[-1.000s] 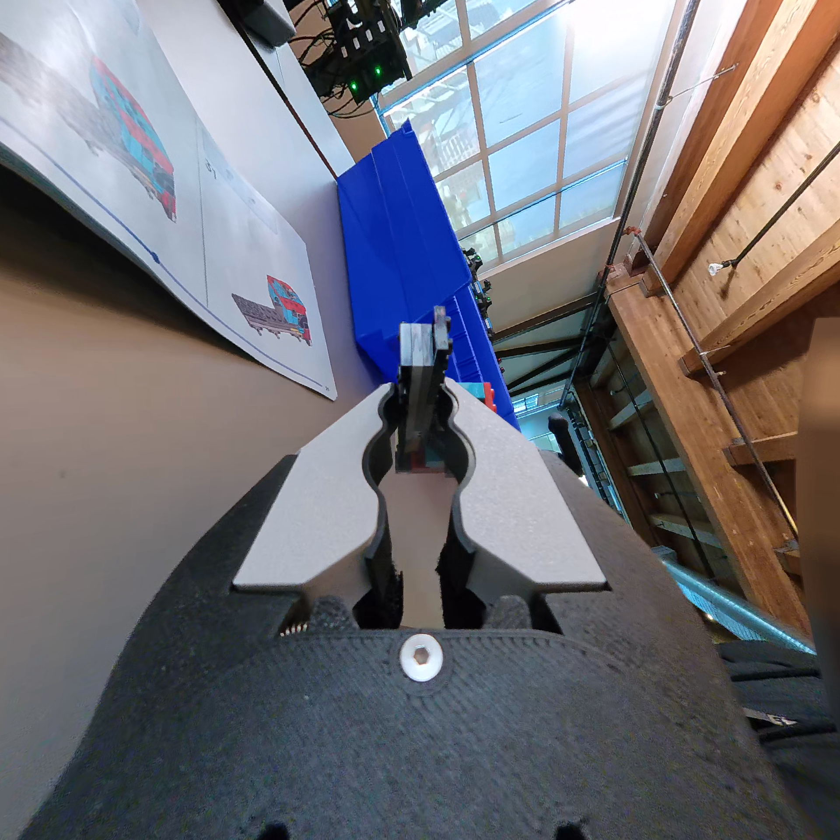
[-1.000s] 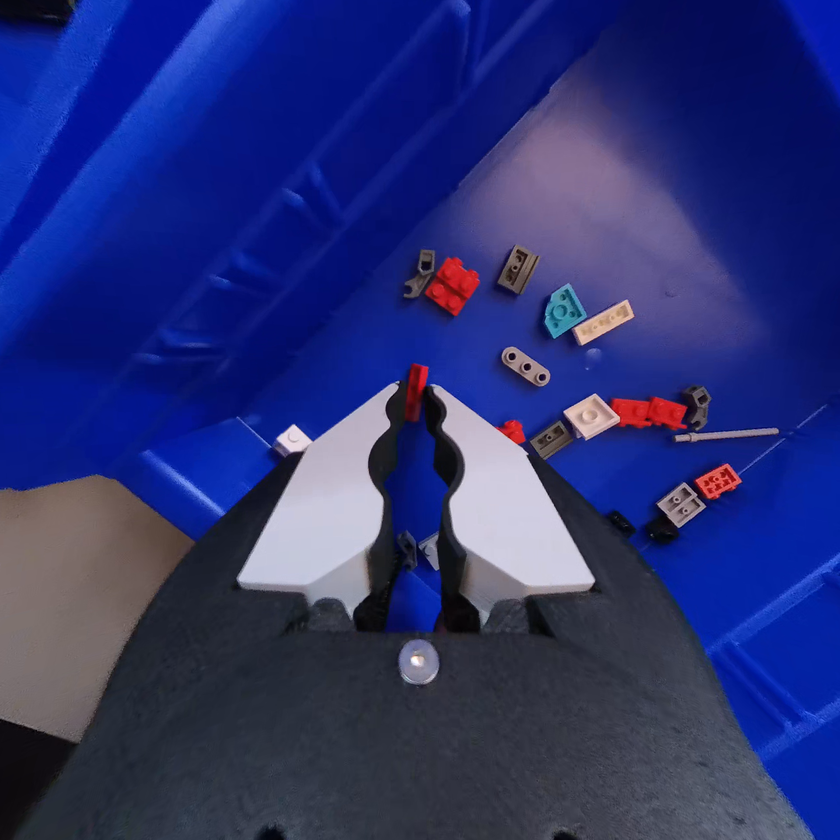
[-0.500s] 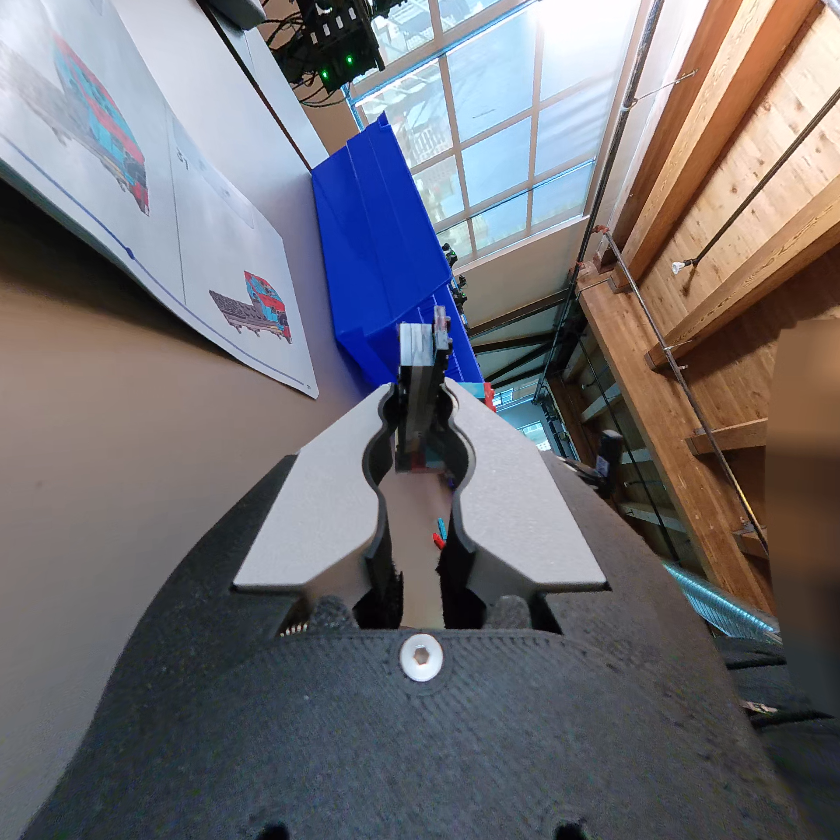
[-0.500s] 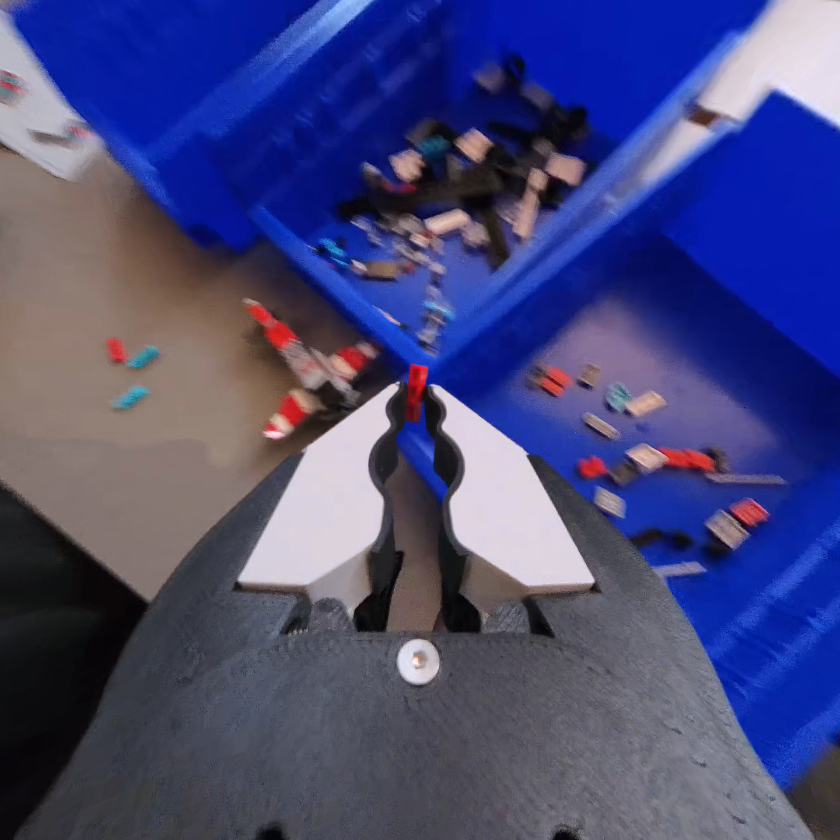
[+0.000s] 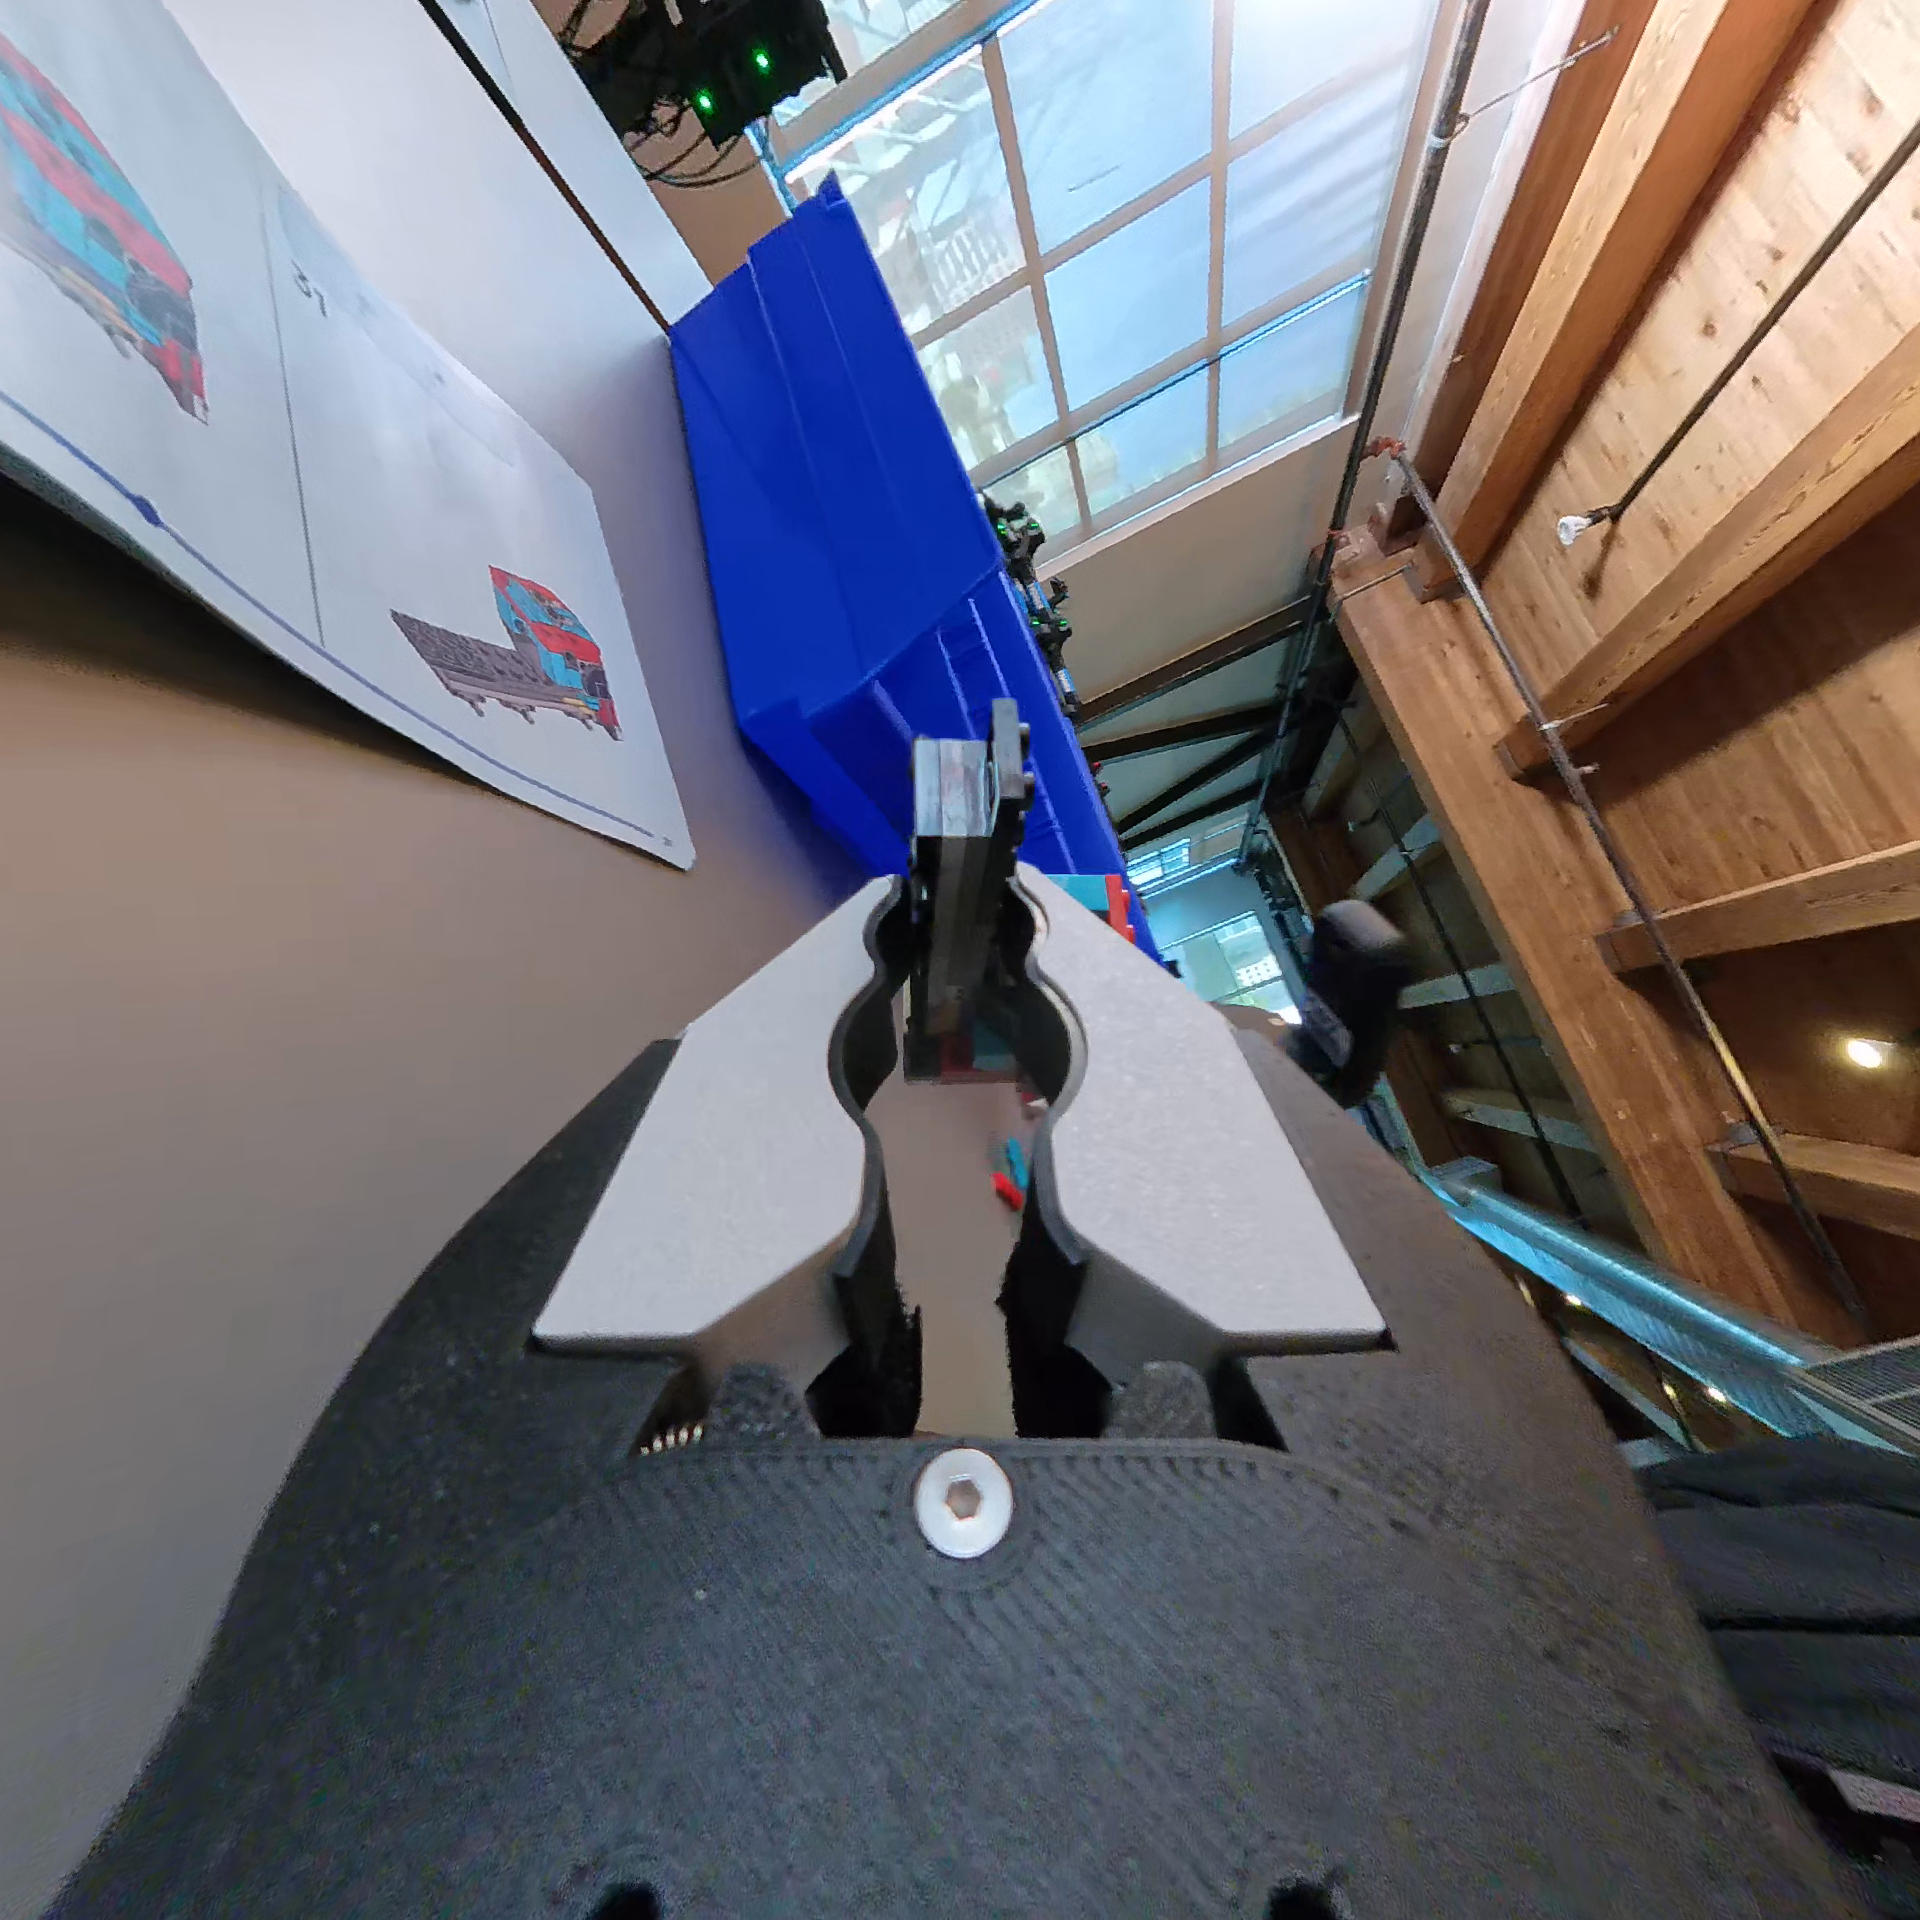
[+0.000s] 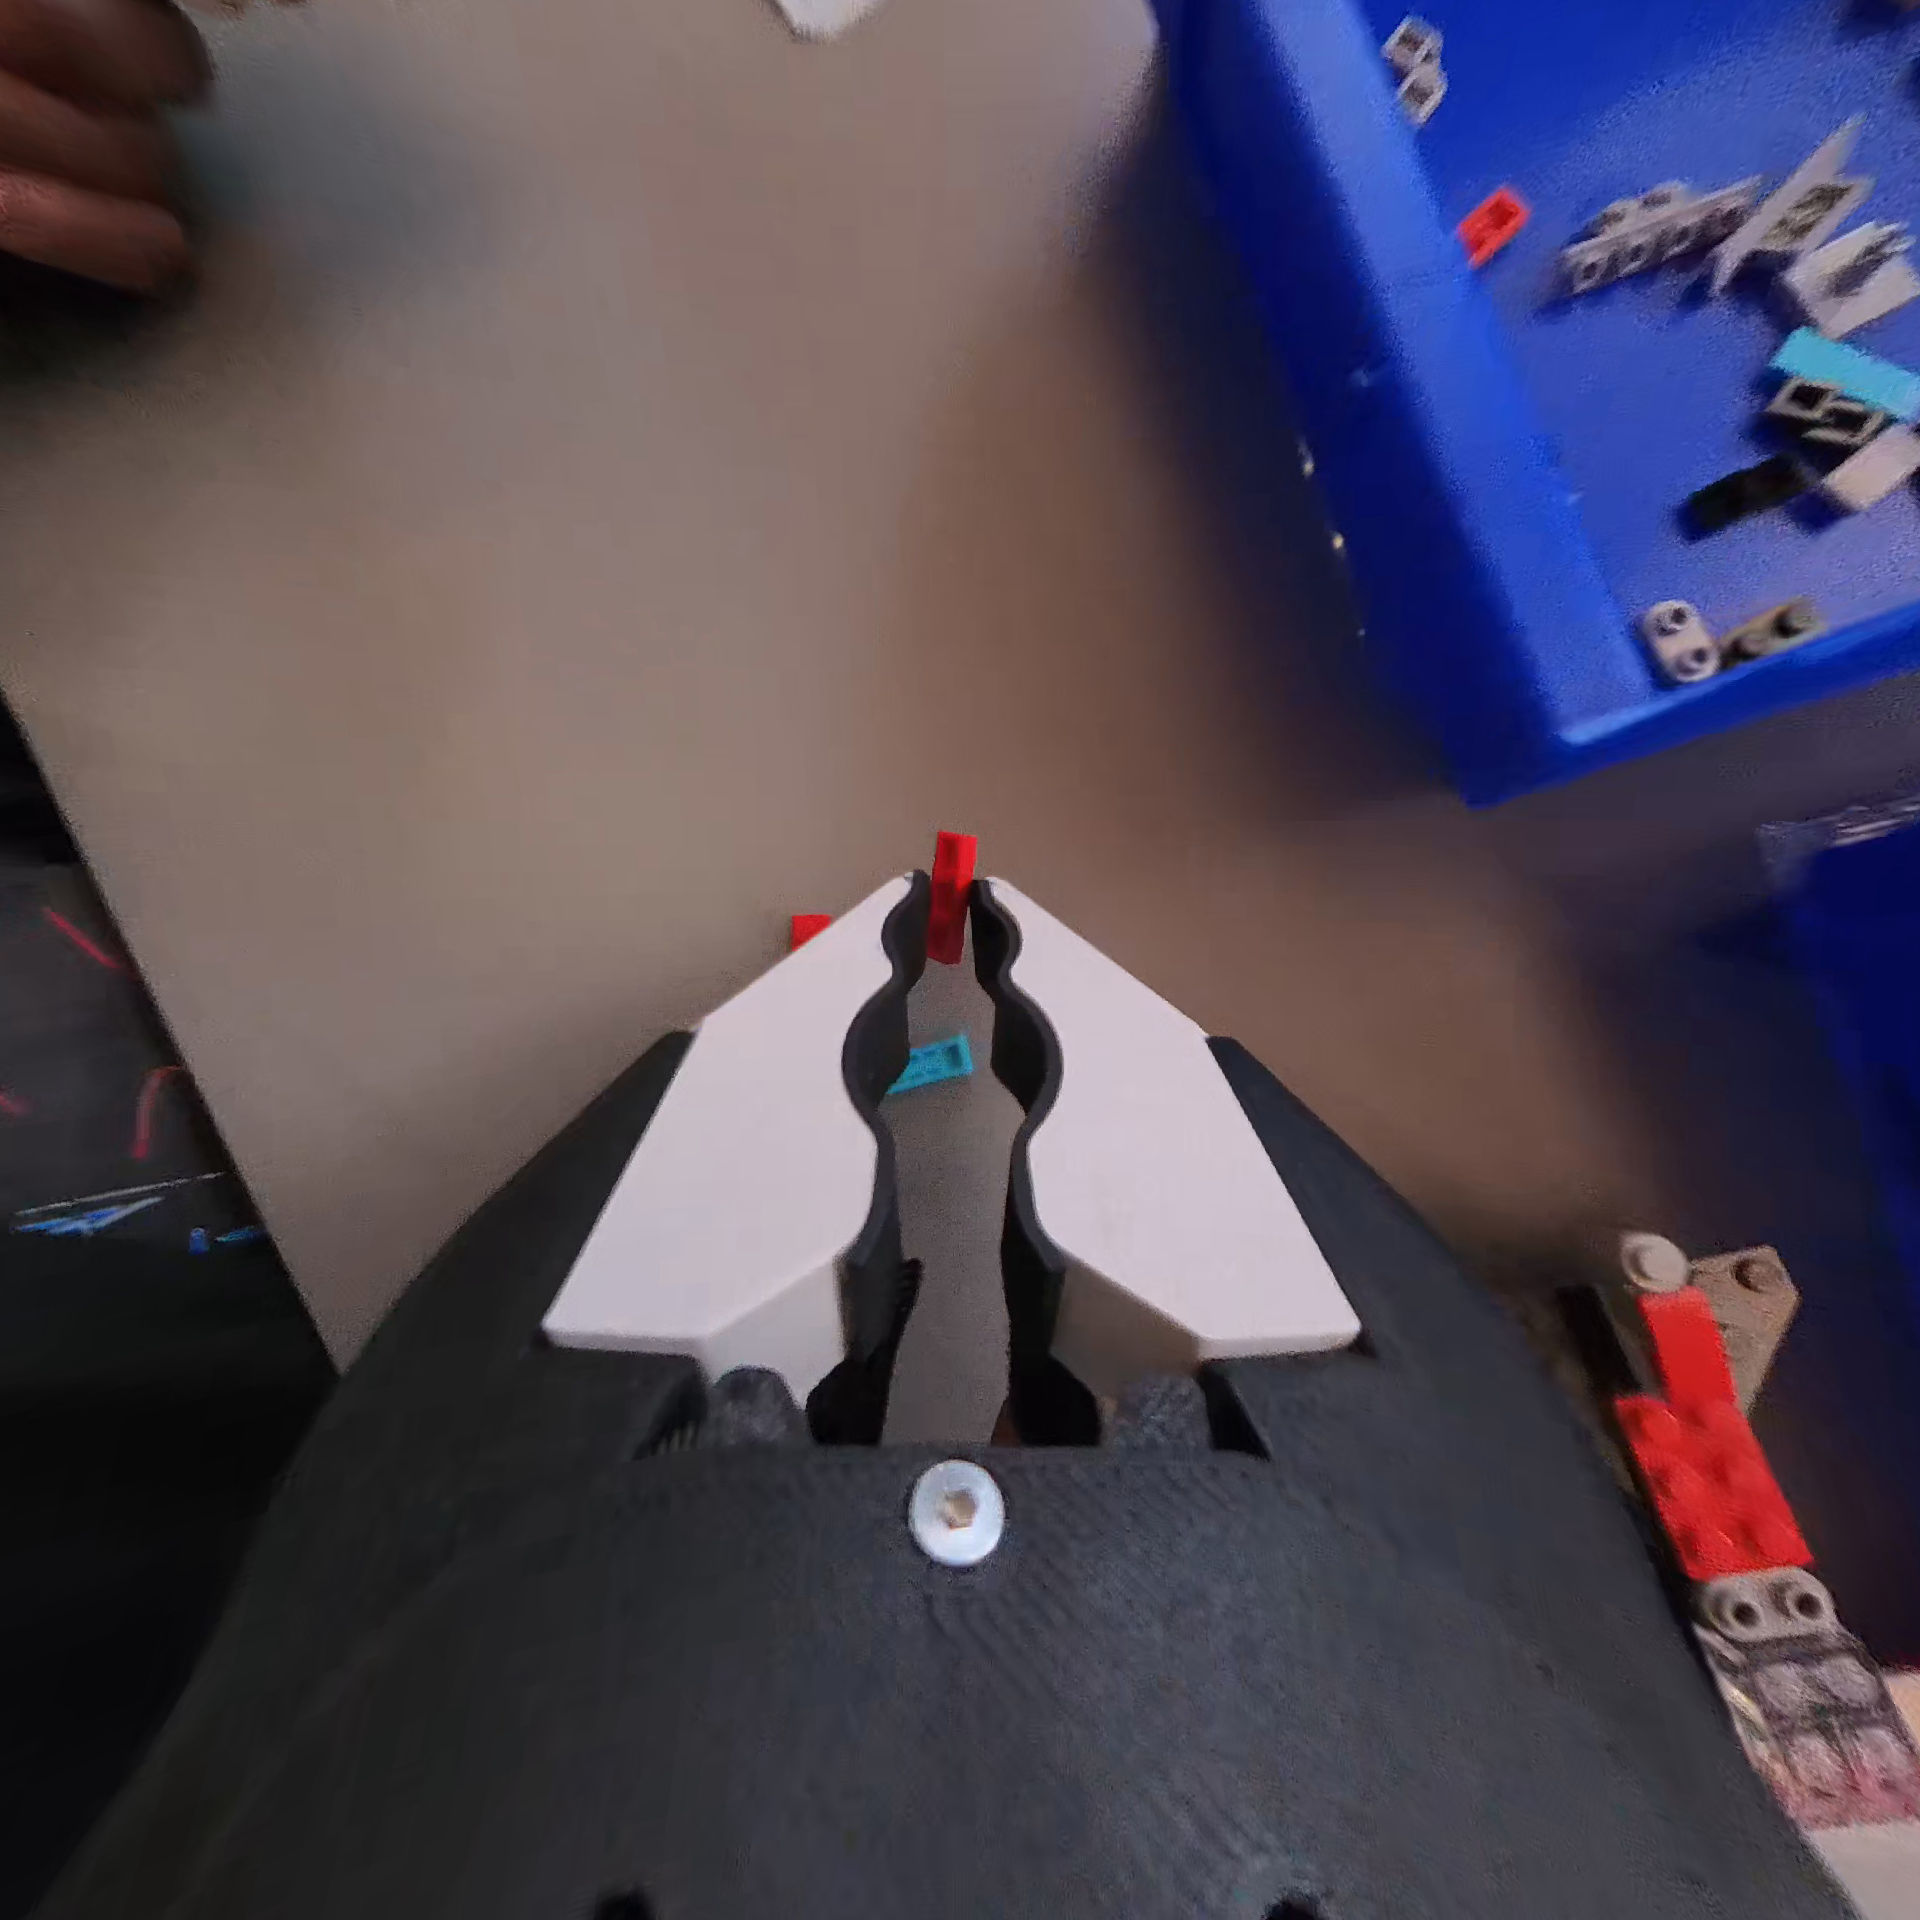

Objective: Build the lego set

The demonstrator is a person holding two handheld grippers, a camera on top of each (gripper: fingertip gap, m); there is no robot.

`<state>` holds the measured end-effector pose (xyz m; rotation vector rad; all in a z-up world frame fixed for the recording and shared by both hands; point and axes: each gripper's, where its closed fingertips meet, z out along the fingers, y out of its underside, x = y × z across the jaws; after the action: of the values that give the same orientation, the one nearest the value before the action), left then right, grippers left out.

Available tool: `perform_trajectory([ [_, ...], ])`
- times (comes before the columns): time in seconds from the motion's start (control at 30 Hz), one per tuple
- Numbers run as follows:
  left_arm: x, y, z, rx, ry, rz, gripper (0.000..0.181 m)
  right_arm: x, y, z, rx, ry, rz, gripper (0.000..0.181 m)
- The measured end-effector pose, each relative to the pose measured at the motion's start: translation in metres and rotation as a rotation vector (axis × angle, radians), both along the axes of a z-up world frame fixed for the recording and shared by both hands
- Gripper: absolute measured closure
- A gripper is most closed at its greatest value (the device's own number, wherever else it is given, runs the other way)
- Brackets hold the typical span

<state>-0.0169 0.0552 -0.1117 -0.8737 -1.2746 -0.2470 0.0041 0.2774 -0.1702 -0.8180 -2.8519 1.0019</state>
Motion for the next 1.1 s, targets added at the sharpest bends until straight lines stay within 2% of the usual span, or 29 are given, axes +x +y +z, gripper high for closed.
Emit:
perform_trajectory([
  [0.1, 0.005, 0.000, 0.004, 0.042, 0.011, -0.017, 0.165, 0.005, -0.002, -0.005, 0.043, 0.009, -0.008, 0.167],
  [0.2, 0.007, 0.001, 0.006, 0.070, 0.017, -0.037, 0.165, 0.006, 0.008, -0.001, 0.031, 0.013, -0.095, 0.157],
  [0.37, 0.009, 0.002, 0.008, 0.088, 0.024, -0.055, 0.165, 0.020, 0.030, -0.010, 0.051, -0.004, -0.321, 0.154],
  [0.5, 0.011, 0.003, 0.009, 0.108, 0.027, -0.067, 0.165, 0.027, 0.030, -0.015, 0.093, 0.056, -0.413, 0.160],
  [0.63, 0.014, 0.003, 0.011, 0.128, 0.031, -0.075, 0.166, 0.025, 0.030, -0.016, 0.173, 0.131, -0.381, 0.170],
  [0.73, 0.016, 0.003, 0.012, 0.141, 0.035, -0.078, 0.166, 0.023, 0.030, -0.011, 0.177, 0.156, -0.354, 0.170],
  [0.87, 0.018, 0.002, 0.013, 0.145, 0.038, -0.079, 0.166, 0.021, 0.015, 0.022, 0.049, 0.218, -0.293, 0.169],
  [0.93, 0.018, 0.003, 0.013, 0.144, 0.039, -0.080, 0.166, 0.019, 0.013, 0.036, -0.011, 0.238, -0.289, 0.162],
  [1.1, 0.018, 0.002, 0.013, 0.148, 0.039, -0.080, 0.166, 0.018, 0.023, 0.041, -0.025, 0.252, -0.317, 0.159],
])
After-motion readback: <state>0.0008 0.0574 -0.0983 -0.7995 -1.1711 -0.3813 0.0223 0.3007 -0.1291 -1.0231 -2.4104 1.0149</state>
